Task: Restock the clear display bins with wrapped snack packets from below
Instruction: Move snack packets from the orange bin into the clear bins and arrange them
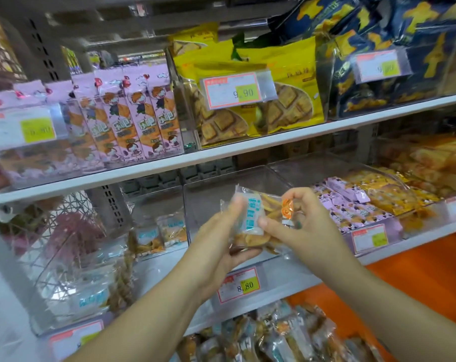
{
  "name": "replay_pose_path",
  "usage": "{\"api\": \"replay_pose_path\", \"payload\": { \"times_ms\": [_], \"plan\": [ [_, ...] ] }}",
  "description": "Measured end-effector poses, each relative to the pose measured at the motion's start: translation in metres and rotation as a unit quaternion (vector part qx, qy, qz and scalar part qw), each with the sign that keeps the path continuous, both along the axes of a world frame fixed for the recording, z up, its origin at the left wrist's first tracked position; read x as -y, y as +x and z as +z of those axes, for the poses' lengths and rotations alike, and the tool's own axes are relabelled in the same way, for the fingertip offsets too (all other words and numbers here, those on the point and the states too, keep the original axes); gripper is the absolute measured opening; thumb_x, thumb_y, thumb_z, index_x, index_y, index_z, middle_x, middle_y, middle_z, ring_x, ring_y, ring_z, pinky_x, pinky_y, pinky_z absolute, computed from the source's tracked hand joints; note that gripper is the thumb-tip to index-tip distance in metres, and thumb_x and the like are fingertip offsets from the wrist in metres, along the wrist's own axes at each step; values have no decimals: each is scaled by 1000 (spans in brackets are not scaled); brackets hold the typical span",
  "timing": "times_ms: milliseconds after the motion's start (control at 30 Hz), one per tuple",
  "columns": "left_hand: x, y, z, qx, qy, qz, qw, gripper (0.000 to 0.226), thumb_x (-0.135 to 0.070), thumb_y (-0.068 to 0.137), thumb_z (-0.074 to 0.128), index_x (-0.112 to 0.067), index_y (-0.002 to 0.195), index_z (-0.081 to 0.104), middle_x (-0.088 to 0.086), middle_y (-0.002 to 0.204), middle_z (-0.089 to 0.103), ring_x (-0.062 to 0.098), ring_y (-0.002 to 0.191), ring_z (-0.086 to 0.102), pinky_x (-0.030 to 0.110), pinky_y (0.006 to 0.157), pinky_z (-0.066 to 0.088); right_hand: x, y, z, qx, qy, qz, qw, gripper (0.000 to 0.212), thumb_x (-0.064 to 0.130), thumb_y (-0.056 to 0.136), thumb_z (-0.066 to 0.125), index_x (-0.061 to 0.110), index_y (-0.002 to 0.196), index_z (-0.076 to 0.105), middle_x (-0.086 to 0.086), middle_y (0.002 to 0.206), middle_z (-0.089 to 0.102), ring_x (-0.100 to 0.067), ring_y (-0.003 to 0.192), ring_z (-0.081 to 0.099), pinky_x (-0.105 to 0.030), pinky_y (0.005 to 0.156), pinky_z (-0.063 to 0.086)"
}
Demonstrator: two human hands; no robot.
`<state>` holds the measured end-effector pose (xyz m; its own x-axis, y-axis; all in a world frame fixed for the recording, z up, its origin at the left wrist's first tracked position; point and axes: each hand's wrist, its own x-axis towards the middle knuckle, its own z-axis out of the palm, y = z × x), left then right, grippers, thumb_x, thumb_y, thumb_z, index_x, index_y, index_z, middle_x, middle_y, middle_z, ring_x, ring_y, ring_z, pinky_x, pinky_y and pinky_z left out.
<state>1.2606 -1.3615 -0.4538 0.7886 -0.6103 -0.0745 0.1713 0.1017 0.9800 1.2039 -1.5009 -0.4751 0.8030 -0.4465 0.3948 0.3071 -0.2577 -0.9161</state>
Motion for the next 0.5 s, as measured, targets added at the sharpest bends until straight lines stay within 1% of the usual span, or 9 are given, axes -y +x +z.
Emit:
{"api": "replay_pose_path", "payload": {
  "times_ms": [67,100,133,200,233,267,367,433,500],
  "plan": [
    [-3,0,-2,52,35,10,998,56,-37,65,70,-10,112,60,6,96,74,17,83,71,26,71,57,-2,-1,-1,-21,-10,10,1000,35,14,73,78,20,91,49,-4,82,65,-13,73,63,-31,67,55],
    [-6,0,-4,63,38,20,997,56,-32,62,72,-9,112,59,7,94,74,16,80,71,25,67,56,-2,-1,0,-36,-9,25,999,35,14,72,79,20,92,51,-9,86,66,-19,75,64,-34,70,55],
    [-11,2,-5,69,36,27,997,56,-28,62,73,-8,112,59,8,92,74,16,76,71,24,64,55,-3,-1,1,-47,16,54,997,35,13,71,79,19,94,53,-11,89,67,-20,77,65,-34,71,55],
    [-22,6,-5,76,38,40,996,54,-25,63,73,-7,112,59,8,91,73,16,72,69,24,62,54,-4,0,4,-54,131,128,982,35,19,66,74,16,98,60,-11,95,69,-15,80,66,-28,74,55],
    [-28,8,-4,79,43,45,995,54,-25,63,73,-8,112,59,8,91,73,16,73,69,25,63,54,-5,0,6,-58,179,153,970,35,21,66,70,15,99,62,-10,96,69,-15,83,65,-27,76,54],
    [-35,10,-5,80,49,46,995,53,-25,64,73,-9,112,60,7,92,73,16,74,69,26,66,55,-6,2,7,-63,193,162,966,30,19,69,68,15,98,64,-9,94,70,-15,83,65,-27,77,53],
    [-50,12,-7,91,60,38,993,36,-14,75,71,-11,109,60,7,93,74,18,79,70,29,73,56,-13,6,5,-93,145,142,975,15,3,77,68,12,88,65,-5,77,66,-11,70,62,-19,67,52],
    [-59,11,-8,111,75,36,990,31,-9,81,69,-13,110,59,6,96,74,20,85,72,29,75,56,-18,9,3,-93,128,120,980,19,-6,76,69,10,80,58,0,65,60,-8,62,59,-17,60,51],
    [-69,10,-8,145,87,44,985,31,-9,82,70,-16,110,58,4,97,74,19,87,71,26,72,55,-23,9,4,-81,95,100,987,26,-8,75,70,10,72,51,4,58,55,-7,57,58,-16,58,51]
  ]
}}
